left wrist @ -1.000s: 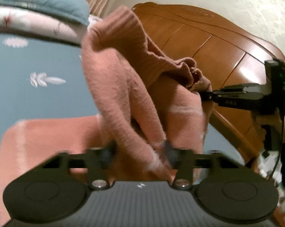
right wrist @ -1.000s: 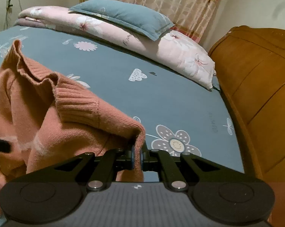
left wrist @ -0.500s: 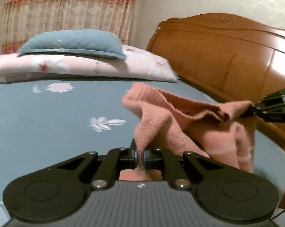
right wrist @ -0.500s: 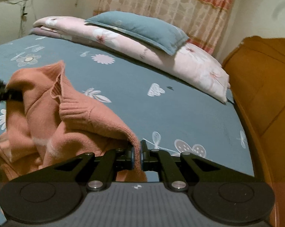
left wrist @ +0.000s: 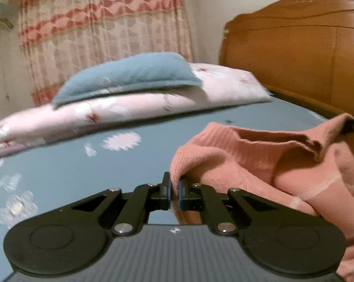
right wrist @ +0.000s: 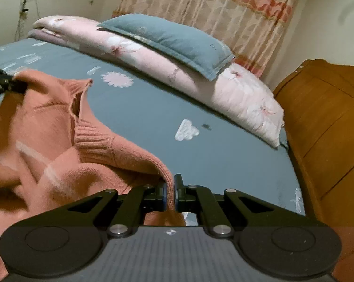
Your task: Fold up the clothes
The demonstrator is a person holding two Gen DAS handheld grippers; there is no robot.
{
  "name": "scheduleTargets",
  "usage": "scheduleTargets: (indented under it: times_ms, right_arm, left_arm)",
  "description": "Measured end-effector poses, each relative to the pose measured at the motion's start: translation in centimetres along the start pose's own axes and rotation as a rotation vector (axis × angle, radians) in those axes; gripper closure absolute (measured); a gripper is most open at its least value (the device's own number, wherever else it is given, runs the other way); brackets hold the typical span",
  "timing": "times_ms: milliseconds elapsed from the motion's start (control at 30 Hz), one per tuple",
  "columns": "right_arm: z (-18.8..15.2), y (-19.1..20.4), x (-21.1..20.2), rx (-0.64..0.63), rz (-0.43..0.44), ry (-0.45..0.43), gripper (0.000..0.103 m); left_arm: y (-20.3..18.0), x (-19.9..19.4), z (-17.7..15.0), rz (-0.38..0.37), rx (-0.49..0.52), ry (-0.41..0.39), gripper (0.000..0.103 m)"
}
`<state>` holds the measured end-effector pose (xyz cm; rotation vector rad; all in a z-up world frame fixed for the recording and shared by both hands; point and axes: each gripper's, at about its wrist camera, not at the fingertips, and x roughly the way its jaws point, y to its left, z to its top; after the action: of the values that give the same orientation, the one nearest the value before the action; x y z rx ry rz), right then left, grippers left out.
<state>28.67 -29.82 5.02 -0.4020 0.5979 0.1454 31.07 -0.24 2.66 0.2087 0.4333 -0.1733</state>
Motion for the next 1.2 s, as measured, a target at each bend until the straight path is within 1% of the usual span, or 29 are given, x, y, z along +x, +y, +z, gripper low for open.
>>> scheduleTargets:
  times_ms: [133,200,267,367,433,500,567,667,767,900,967,1033,1067,1100,1167,1200]
  right_arm:
    - [1.5,-1.0,2.9,0.01,-0.036,-0.028,0.097]
    - [2.3,-1.7,4.9,0.027,-0.058,-0.036,0.097]
    - [2.8,-2.2,7.0,0.047,-0.073,-0.039,0.097]
    - [2.9,-2.7,11.3,0.077,-0.059,0.008,0.096]
    - [2.3,-2.4,14.3,0.073,-0.053,0.048,0.096]
    - [1.5,-1.8,17.3,0.05,-0.06,0.087,0.096]
    - [0.9,-1.6,19.9,0.054,-0.054,0.122,0.096]
    - [0.2,-1.6,23.0,0.079,-0.05,0.153,0.096]
    - [-0.8,-1.3,25.7,0.098,-0.037,0.194,0.096]
    - [-1.8,-1.0,26.8,0.099,-0.034,0.197,0.093]
    - [-1.9,-1.0,26.6,0.105,-0.03,0.195,0.092]
    - [-1.8,-1.2,26.3,0.116,-0.022,0.198,0.086]
    - [-1.8,-1.4,25.8,0.134,-0.015,0.199,0.078]
    - [-1.9,-1.7,25.3,0.151,-0.008,0.201,0.072]
    - [-2.1,-2.3,23.8,0.188,0.021,0.197,0.069]
    - [-2.2,-2.6,22.9,0.204,0.039,0.194,0.065]
  left_arm:
    - [1.8,2.7,2.3,0.105,0.019,0.0,0.099]
    - [2.7,4.7,2.9,0.128,0.009,0.015,0.099]
    - [3.2,7.0,3.0,0.129,0.015,0.054,0.099]
    - [3.4,10.7,2.1,0.108,0.02,0.136,0.099]
    - [3.0,12.8,0.9,0.125,0.052,0.167,0.099]
    - [2.9,14.6,0.1,0.137,0.052,0.187,0.099]
    - [2.8,16.4,-0.6,0.136,0.057,0.212,0.099]
    - [2.6,18.7,-1.2,0.139,0.071,0.244,0.099]
    - [2.8,21.3,-2.0,0.126,0.056,0.309,0.099]
    - [2.9,23.8,-3.9,0.103,0.046,0.397,0.097]
    - [2.8,24.0,-4.5,0.102,0.062,0.393,0.097]
    - [3.0,23.3,-4.4,0.102,0.059,0.383,0.096]
    - [3.1,22.9,-4.3,0.1,0.055,0.382,0.092]
    - [3.3,22.4,-4.2,0.098,0.051,0.381,0.091]
    - [3.8,21.2,-3.7,0.085,0.038,0.369,0.09]
    - [3.9,20.2,-3.6,0.085,0.031,0.364,0.088]
